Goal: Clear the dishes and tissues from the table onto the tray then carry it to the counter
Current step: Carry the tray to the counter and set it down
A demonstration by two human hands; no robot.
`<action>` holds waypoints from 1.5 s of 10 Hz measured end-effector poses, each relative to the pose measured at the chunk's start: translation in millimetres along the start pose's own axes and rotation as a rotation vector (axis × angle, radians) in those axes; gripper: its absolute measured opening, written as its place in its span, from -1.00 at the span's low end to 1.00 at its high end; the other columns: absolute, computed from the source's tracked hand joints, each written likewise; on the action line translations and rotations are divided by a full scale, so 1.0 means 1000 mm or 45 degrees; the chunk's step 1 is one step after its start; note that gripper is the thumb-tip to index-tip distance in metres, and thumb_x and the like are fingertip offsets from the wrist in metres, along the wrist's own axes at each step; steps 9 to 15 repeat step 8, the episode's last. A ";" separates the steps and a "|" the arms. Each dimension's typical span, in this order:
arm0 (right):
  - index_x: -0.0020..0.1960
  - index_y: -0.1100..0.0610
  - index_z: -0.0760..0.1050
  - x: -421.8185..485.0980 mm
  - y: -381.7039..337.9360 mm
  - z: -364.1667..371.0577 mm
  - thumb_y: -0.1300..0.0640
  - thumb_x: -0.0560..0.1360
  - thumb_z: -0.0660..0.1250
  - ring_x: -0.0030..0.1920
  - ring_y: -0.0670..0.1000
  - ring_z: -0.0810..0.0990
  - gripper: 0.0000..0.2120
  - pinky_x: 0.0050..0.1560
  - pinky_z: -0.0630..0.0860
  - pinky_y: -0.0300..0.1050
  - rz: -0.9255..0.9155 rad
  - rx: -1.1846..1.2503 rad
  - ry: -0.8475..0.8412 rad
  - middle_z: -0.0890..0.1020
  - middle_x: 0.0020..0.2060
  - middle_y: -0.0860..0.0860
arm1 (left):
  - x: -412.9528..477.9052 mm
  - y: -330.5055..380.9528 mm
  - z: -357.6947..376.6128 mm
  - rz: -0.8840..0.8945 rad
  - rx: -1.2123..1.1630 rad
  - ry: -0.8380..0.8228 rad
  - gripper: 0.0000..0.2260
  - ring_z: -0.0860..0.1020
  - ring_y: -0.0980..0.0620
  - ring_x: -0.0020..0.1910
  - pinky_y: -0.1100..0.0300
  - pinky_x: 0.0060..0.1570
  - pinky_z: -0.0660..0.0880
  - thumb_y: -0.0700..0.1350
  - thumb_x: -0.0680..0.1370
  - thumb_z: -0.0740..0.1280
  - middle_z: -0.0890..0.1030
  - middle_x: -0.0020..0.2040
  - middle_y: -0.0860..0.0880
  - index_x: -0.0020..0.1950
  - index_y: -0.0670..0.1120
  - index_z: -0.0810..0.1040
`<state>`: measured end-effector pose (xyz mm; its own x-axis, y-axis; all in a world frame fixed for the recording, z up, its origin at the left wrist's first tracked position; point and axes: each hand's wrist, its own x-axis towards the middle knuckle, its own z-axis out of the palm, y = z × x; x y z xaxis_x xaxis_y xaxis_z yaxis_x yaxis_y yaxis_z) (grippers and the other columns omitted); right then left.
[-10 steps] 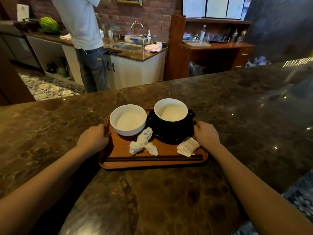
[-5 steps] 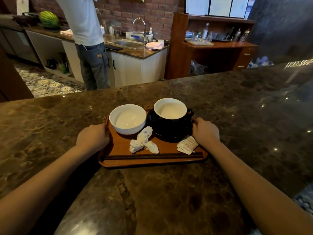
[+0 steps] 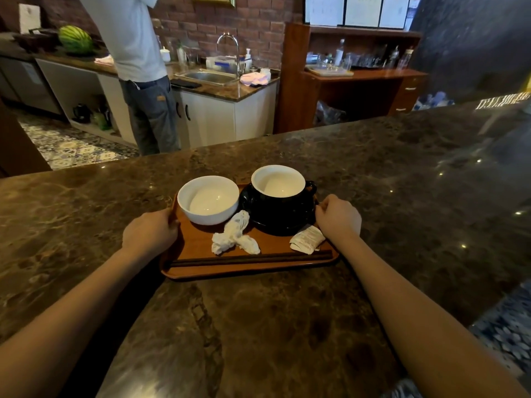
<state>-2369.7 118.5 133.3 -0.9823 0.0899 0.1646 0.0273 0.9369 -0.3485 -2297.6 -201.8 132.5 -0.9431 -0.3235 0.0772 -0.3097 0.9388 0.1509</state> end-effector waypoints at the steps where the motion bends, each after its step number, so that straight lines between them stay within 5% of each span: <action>1: -0.05 0.14 0.51 -0.002 0.001 -0.002 0.03 0.54 0.22 -0.29 -0.02 0.49 -0.81 -0.38 0.36 -0.21 0.028 0.077 0.011 0.58 -0.24 0.04 | -0.002 0.001 -0.001 -0.038 -0.007 -0.003 -0.74 0.51 -0.02 -0.29 0.16 -0.34 0.45 0.02 0.55 0.11 0.49 -0.33 0.00 0.05 -0.04 0.53; 3: 0.10 0.14 0.45 -0.011 0.005 -0.010 0.08 0.54 0.19 -0.20 -0.01 0.51 -0.80 -0.28 0.43 -0.15 -0.004 0.194 -0.147 0.55 -0.17 0.03 | -0.015 0.006 -0.003 -0.118 -0.113 0.091 -0.70 0.49 -0.05 -0.24 0.12 -0.26 0.47 0.03 0.55 0.11 0.52 -0.25 -0.03 0.20 -0.02 0.47; 5: 0.27 0.17 0.44 -0.041 0.018 -0.021 0.21 0.54 0.21 0.01 0.01 0.52 -0.69 0.03 0.48 -0.12 -0.020 0.477 -0.241 0.57 0.05 0.10 | -0.040 0.001 -0.007 -0.057 -0.399 0.076 -0.67 0.56 -0.14 -0.03 0.09 -0.15 0.43 -0.09 0.53 0.19 0.61 0.04 -0.16 0.28 -0.13 0.42; 6: 0.29 0.12 0.45 -0.069 0.030 -0.025 0.24 0.57 0.16 0.09 -0.06 0.49 -0.69 -0.05 0.45 -0.35 -0.003 0.547 -0.218 0.52 0.11 -0.02 | -0.061 -0.008 -0.011 0.041 -0.604 0.077 -0.69 0.50 0.01 -0.15 0.20 -0.18 0.38 -0.17 0.51 0.25 0.58 -0.06 -0.08 0.25 -0.17 0.48; 8: 0.24 0.18 0.51 -0.128 0.042 -0.024 0.25 0.56 0.16 0.25 0.12 0.47 -0.70 0.34 0.38 0.03 0.001 0.376 -0.013 0.57 0.20 0.14 | -0.106 -0.038 -0.012 0.304 -0.728 0.037 -0.74 0.51 -0.07 0.13 0.03 0.05 0.44 -0.18 0.47 0.27 0.58 0.05 -0.04 0.15 -0.11 0.56; 15: 0.24 0.18 0.51 -0.128 0.042 -0.024 0.25 0.56 0.16 0.25 0.12 0.47 -0.70 0.34 0.38 0.03 0.001 0.376 -0.013 0.57 0.20 0.14 | -0.106 -0.038 -0.012 0.304 -0.728 0.037 -0.74 0.51 -0.07 0.13 0.03 0.05 0.44 -0.18 0.47 0.27 0.58 0.05 -0.04 0.15 -0.11 0.56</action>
